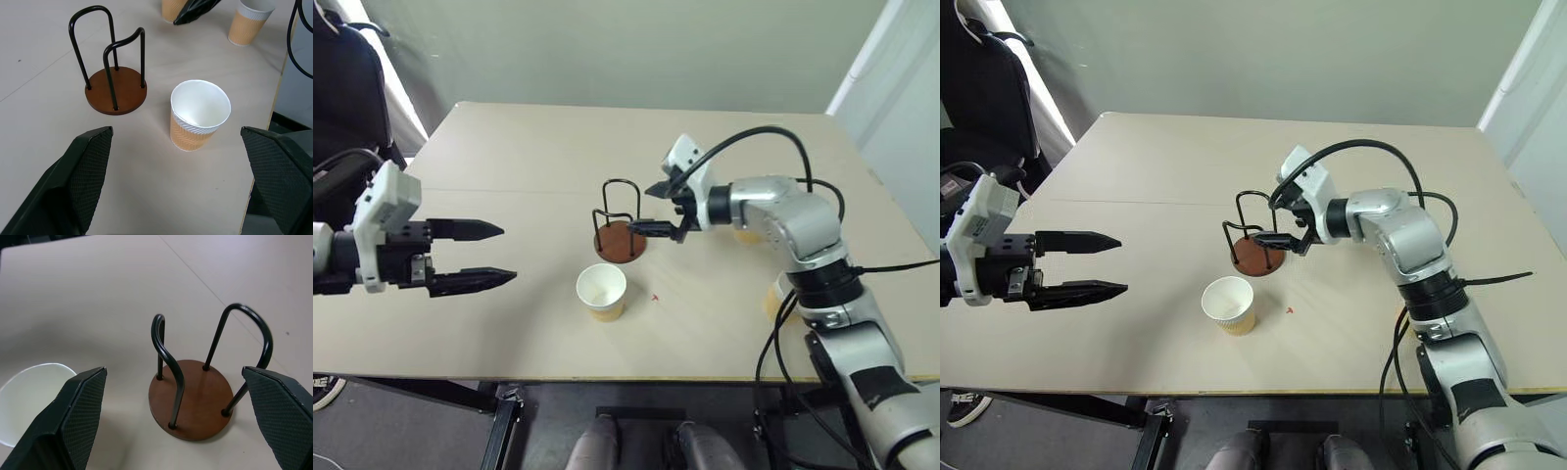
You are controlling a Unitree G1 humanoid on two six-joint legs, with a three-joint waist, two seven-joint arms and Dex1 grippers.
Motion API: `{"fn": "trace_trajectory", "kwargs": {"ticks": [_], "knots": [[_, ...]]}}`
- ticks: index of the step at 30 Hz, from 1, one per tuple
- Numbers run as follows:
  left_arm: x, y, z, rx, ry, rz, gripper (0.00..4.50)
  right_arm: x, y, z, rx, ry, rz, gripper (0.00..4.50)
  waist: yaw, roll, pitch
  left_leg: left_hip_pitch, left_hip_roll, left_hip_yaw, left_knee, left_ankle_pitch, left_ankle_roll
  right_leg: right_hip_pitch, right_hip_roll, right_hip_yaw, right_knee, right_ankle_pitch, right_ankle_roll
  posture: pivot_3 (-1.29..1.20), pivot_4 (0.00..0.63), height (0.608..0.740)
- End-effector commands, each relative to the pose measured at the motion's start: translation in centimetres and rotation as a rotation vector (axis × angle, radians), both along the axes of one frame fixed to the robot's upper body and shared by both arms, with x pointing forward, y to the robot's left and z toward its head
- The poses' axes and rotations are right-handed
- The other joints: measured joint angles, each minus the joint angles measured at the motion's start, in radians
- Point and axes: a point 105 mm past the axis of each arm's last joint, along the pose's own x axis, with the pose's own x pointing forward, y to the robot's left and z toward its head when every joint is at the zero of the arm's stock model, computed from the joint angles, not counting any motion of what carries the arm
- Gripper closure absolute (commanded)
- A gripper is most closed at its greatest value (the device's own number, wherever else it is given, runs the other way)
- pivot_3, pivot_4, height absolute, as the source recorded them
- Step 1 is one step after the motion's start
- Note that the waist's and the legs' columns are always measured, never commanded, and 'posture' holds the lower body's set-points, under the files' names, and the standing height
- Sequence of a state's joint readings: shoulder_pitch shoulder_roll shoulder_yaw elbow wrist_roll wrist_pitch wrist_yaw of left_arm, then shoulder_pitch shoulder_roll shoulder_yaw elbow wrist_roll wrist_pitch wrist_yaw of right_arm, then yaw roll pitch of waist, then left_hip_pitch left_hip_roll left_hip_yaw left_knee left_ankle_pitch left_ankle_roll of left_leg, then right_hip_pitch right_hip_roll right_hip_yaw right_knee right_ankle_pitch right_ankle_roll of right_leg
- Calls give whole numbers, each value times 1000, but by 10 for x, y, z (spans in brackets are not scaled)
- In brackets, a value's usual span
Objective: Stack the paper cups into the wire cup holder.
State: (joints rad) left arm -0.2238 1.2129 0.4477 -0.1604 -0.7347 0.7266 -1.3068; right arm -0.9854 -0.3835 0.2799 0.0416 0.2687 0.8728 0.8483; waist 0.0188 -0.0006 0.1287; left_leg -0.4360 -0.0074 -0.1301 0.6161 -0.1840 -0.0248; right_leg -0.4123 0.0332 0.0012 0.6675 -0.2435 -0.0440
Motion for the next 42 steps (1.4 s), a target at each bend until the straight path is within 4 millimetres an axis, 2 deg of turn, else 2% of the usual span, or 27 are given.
{"fn": "trace_trajectory", "kwargs": {"ticks": [1,9,10,13,21,23,28,30,32,34,37,42], "knots": [[-6,-2,12,12,-51,-8,14,-1,6,-1,7,-38,-4,0,0,0,0,0,0,0,0,0,0,0,0,0,0,0,0,0,150,740],[-10,-3,9,7,-40,-3,14,8,18,-11,52,-33,-49,0,0,0,0,1,0,0,0,-1,-1,0,0,0,1,0,-1,0,150,740],[-11,-3,9,8,-39,-2,3,9,20,-12,54,-36,-52,176,0,0,0,1,0,0,0,-1,-1,0,0,0,1,0,-1,0,150,740],[-11,-2,9,10,-38,2,0,11,23,-13,73,-32,-62,950,0,0,0,0,0,0,0,-1,-2,0,0,0,1,0,-1,0,150,740],[-11,-1,11,14,-40,7,0,12,30,-13,108,-23,-69,3970,0,0,0,0,0,0,0,-2,-3,-1,0,0,2,-1,-2,0,150,740],[-11,-1,11,17,-40,9,0,13,28,-12,109,-25,-69,4461,0,0,0,1,0,0,0,-2,-4,-1,0,0,3,-1,-2,0,150,740],[-10,0,12,19,-42,9,0,7,21,0,137,-27,-11,4461,0,0,0,1,1,0,0,-4,-7,-1,0,0,4,-1,-3,0,150,740],[-8,0,12,22,-44,6,0,-10,14,11,136,-47,112,4461,3,0,0,0,0,0,0,-4,-9,-2,0,0,4,-1,-3,0,150,740],[-6,-2,13,24,-44,-4,0,-32,1,14,79,-76,247,4461,12,-1,0,-1,0,0,0,-4,-9,-2,0,0,4,-1,-3,0,150,740],[-4,-3,13,23,-44,-12,0,-44,-10,14,29,-77,317,4461,11,-1,-1,-1,0,1,1,-2,-11,-1,0,0,3,-1,-3,0,150,740],[-1,-4,13,23,-44,-19,0,-53,-22,13,-32,-72,367,4461,6,-2,-1,0,1,1,1,-1,-11,0,1,0,4,-1,-3,0,150,740],[2,-6,14,24,-47,-34,0,-54,-36,6,-111,-71,407,4461,-2,-2,-1,2,2,1,0,1,-6,0,2,0,6,-1,-3,0,150,740]]}}
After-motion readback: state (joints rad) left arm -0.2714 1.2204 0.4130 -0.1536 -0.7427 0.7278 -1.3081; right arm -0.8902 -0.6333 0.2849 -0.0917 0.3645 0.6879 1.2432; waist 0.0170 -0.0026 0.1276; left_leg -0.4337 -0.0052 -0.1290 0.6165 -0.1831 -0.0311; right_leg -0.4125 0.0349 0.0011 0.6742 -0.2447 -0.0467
